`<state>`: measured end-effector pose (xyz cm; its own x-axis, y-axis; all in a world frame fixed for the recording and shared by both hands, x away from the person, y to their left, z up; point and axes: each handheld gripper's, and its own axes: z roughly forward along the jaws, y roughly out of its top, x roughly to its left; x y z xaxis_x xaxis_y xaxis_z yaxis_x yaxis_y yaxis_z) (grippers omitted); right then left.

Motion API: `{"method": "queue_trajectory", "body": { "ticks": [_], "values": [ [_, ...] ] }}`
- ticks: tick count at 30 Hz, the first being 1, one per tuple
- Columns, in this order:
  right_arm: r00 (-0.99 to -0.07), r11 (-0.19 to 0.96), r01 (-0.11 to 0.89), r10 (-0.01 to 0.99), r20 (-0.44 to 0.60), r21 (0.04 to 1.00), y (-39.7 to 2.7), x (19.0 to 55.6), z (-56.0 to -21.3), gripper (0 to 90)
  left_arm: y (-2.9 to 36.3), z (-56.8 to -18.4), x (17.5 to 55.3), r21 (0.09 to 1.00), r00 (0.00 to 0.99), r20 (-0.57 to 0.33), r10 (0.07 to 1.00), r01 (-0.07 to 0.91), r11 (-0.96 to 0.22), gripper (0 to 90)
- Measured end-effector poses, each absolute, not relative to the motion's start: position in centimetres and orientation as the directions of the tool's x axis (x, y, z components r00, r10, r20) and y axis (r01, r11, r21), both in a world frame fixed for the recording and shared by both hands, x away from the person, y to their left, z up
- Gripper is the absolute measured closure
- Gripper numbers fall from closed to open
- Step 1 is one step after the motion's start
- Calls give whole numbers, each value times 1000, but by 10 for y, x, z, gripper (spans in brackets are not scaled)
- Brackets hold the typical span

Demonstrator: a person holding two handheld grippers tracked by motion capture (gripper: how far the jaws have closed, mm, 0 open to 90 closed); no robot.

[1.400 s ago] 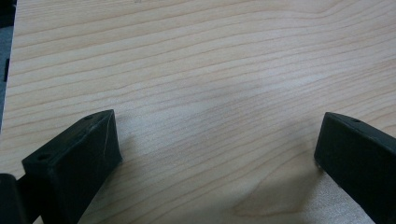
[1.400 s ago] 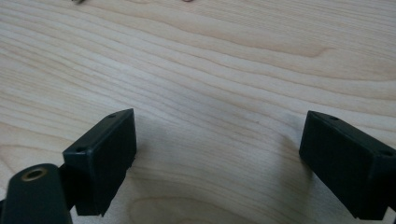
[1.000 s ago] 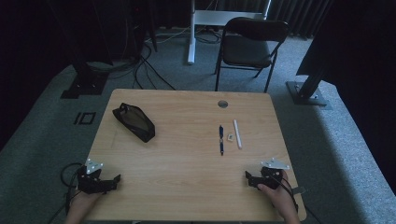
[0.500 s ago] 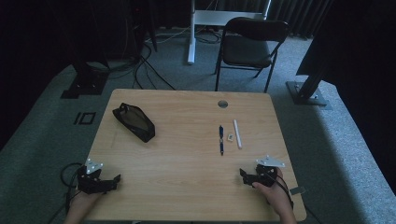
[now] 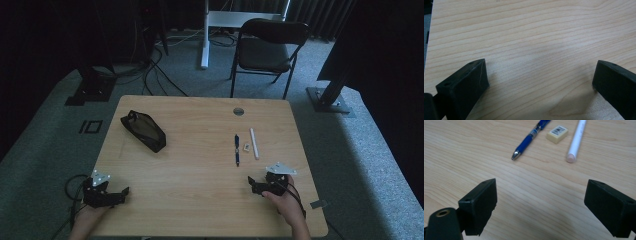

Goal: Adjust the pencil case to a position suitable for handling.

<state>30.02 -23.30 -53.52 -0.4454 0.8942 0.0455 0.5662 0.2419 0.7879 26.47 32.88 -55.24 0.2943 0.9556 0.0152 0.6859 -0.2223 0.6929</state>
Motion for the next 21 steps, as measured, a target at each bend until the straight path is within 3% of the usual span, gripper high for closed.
{"method": "queue_trajectory", "body": {
  "ticks": [21],
  "values": [
    [-536, 290, 517, 843, 40, 805, -188, 313, -524, 108, 329, -552, 265, 693, 294, 15, 956, 686, -222, 2]
  ]
}}
